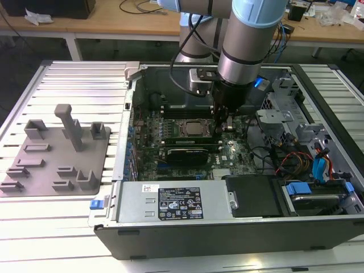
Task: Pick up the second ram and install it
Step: 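Press down the second ram until it locks into place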
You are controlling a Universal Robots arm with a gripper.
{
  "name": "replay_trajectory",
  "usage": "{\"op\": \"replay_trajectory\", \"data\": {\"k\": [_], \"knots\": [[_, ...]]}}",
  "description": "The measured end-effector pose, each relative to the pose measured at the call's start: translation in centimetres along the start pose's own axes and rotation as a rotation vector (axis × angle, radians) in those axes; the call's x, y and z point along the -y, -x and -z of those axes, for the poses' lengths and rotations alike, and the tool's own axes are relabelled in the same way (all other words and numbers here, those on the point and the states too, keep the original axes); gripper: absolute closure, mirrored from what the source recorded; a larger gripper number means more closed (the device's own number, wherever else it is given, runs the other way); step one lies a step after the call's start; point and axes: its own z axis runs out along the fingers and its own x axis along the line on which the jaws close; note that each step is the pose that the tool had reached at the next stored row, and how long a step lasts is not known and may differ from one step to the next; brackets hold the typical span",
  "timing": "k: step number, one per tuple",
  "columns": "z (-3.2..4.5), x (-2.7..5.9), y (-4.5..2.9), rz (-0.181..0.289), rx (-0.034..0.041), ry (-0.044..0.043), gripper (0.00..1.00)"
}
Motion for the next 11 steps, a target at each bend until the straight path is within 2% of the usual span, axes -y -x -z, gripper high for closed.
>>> {"op": "replay_trajectory", "data": {"k": [4,11], "knots": [[-0.5,0.02,0.0,0.0,0.0002,0.0,0.92],[-0.84,0.04,0.0,0.0,0.0002,-0.0002,0.92]]}}
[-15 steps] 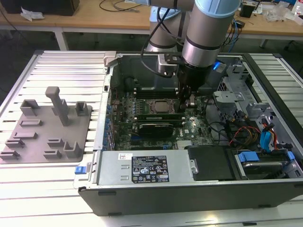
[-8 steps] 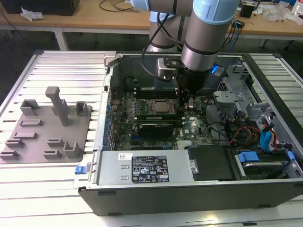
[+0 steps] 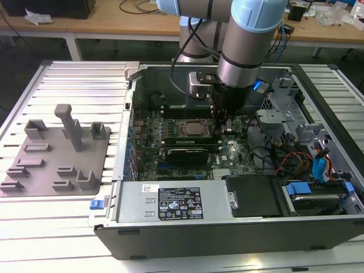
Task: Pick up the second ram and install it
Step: 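Press down the second ram until it locks into place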
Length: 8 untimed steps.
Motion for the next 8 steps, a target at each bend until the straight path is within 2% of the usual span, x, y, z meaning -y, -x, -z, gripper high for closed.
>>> {"op": "replay_trajectory", "data": {"k": [6,8], "knots": [[0.0,0.0,0.0,0.0,0.0003,0.0001,0.92],[0.95,-0.04,0.01,0.0,0.0001,0.0001,0.92]]}}
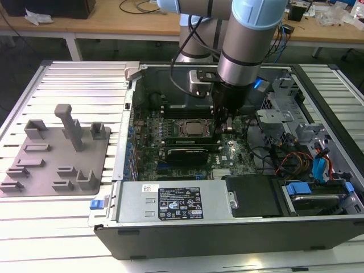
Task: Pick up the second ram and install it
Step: 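Press down the second ram until it locks into place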
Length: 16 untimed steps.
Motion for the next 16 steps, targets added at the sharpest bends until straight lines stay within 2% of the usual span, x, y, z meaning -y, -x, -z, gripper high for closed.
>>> {"op": "replay_trajectory", "data": {"k": [1,3,8,12,16], "knots": [[0.45,-0.02,0.0,0.0,-0.0001,0.0,0.92],[0.88,-0.04,0.01,0.0,-0.0002,0.0001,0.92],[1.01,-0.11,0.01,0.0,-0.0002,0.0,0.92],[0.93,-1.97,-0.01,0.0,0.0001,0.0001,0.92],[0.8,-5.08,-0.03,0.0,0.0002,0.0,0.92]]}}
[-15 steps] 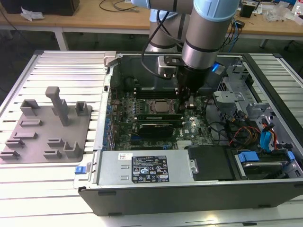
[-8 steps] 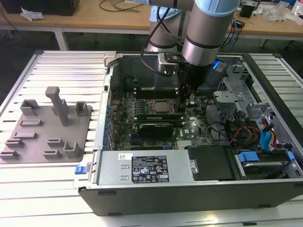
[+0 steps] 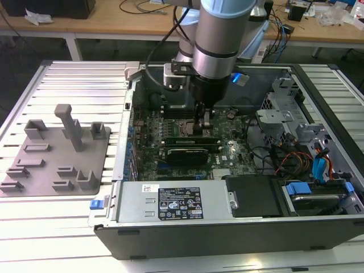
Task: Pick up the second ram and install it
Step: 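Press down the second ram until it locks into place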
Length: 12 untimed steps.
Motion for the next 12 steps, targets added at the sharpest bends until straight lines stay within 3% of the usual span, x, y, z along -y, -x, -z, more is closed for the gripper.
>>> {"op": "replay_trajectory", "data": {"k": [2,5,9,12], "knots": [[-0.06,-1.39,-0.01,0.0,-0.0001,0.0001,0.92],[-0.18,-2.42,-0.02,0.0,0.0001,-0.0002,0.92],[-0.61,-3.34,-0.03,0.0,-0.0002,0.0,0.92],[-0.96,-3.44,-0.03,0.0,0.0,-0.0001,0.92]]}}
